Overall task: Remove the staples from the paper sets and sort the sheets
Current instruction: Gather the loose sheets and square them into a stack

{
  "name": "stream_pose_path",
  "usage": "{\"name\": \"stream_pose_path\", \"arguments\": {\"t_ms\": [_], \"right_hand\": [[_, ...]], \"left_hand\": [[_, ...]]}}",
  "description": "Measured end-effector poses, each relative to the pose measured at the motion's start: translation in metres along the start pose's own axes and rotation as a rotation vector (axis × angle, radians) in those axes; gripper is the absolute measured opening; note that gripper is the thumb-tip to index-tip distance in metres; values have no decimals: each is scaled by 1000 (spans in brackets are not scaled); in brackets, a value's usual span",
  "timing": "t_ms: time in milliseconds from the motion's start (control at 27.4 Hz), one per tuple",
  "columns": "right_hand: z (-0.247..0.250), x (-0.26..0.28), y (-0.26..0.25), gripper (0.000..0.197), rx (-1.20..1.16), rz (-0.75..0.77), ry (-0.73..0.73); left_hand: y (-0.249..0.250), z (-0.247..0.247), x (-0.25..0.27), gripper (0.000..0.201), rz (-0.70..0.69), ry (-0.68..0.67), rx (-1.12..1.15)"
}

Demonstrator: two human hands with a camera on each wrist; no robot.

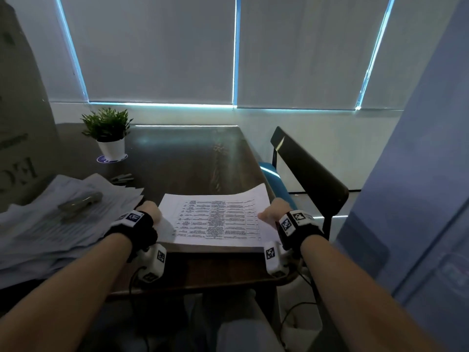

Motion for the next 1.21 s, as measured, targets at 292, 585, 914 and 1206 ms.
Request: {"name": "stream_pose_path", "arguments": {"t_ms": [292, 585, 914, 1206], "right_hand": [[-13, -15, -5, 40, 274, 16, -36], [-7, -16, 4, 45, 227, 47, -101], [3, -12, 14, 38, -1158, 216, -252], [46, 0, -3, 61, -1141, 470, -91]], "left_hand": [[4, -12, -14, 61, 73, -221, 156], [-4, -11, -14, 66, 56, -192, 541], [35, 49, 32, 49, -520, -89, 1153], [44, 37, 21, 69, -548, -125, 1202]]}}
Point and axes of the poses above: each hand's wrist, its own x-axis away from the middle knuckle, its own z-axis out of the back of the hand, y = z × x, the point moved 6 cm from there along -x, towards the middle knuckle
